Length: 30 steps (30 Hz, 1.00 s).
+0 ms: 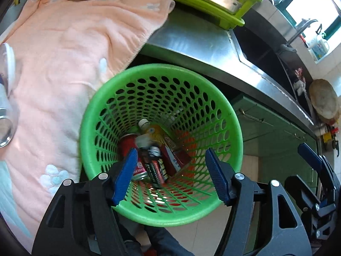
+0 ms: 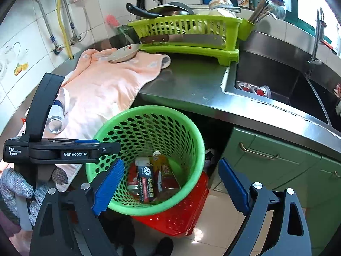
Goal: Collect trash
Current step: 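Move both tools back over the remaining trash on the towel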
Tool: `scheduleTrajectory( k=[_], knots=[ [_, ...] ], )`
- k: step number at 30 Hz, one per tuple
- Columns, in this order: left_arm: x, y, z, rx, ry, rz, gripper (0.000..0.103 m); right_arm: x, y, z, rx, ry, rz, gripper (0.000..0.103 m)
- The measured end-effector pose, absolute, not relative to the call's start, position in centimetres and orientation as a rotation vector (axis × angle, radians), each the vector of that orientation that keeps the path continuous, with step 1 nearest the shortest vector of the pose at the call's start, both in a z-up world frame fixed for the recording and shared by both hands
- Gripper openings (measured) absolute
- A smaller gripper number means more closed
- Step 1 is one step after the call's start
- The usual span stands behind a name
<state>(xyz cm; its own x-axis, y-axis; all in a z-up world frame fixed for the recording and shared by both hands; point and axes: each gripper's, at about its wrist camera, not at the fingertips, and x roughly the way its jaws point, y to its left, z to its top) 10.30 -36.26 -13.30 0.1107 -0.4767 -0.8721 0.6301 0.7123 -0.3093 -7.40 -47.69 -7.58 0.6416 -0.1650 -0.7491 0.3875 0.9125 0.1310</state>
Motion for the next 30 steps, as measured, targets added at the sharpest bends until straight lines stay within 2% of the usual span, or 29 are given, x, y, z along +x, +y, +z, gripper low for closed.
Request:
scheduleTrajectory(
  k=[9,30],
  knots=[
    [11.4,-28.6,-10.5,0.094,1.145,-0.74,0.066,-4.2,-43.6,-5.8,0.256,0.79,-0.224,0.087],
    [14.6,-4.5,-5.7,-0.057,0.962,-0.269,0.066,9.1,-29.9,-4.9,0.101,0.848,0.118,0.087]
  ],
)
